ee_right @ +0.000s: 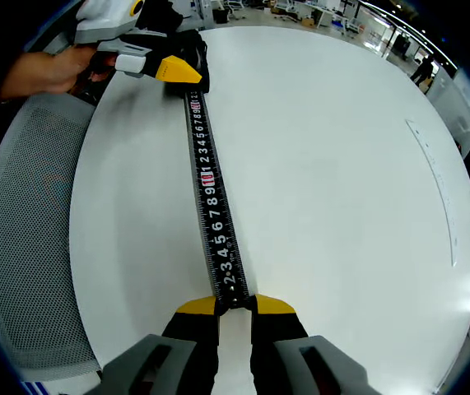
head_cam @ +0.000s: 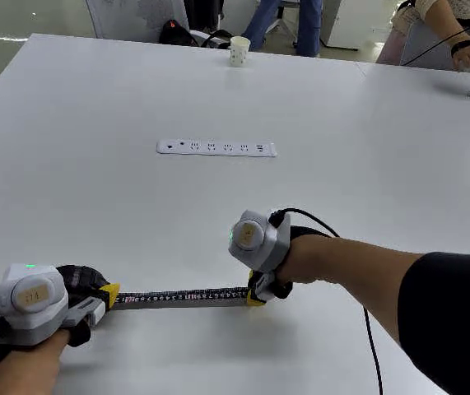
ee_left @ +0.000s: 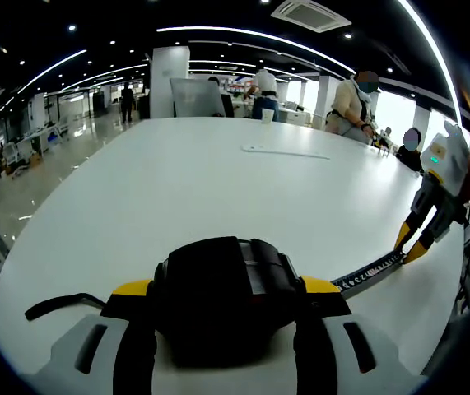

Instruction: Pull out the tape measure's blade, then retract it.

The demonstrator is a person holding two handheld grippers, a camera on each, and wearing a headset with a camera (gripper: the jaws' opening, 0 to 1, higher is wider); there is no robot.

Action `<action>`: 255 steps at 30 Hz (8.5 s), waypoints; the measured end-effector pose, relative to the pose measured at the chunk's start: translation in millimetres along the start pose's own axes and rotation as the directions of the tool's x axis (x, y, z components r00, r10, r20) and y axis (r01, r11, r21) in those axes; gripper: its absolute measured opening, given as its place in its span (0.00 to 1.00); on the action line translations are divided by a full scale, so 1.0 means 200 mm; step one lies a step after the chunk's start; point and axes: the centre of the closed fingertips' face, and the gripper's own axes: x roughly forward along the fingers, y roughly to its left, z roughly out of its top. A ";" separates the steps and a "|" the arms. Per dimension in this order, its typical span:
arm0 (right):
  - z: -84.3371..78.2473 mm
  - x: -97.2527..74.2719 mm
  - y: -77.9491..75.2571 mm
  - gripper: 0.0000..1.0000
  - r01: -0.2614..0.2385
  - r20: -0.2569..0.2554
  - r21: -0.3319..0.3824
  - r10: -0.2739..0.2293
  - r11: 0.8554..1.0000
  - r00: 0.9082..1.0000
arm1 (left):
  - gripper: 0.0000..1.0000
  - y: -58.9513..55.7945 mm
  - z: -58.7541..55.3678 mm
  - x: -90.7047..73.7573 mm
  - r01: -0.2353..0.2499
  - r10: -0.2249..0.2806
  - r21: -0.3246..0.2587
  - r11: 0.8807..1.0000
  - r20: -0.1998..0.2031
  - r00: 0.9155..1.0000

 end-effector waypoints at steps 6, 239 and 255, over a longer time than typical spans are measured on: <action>0.01 0.01 0.00 0.10 0.004 0.003 0.003 -0.004 1.000 1.000 | 0.64 0.00 0.00 0.00 -0.004 0.004 0.001 1.000 -0.001 1.000; 0.49 0.11 0.10 0.10 -0.029 0.135 -0.030 0.033 0.999 0.990 | 0.63 0.03 0.00 0.01 0.077 -0.079 -0.029 0.997 -0.049 0.996; 0.54 0.12 0.11 0.10 -0.033 0.133 -0.042 0.039 0.999 0.990 | 0.63 0.03 -0.02 0.02 0.079 -0.080 -0.033 0.996 -0.052 0.995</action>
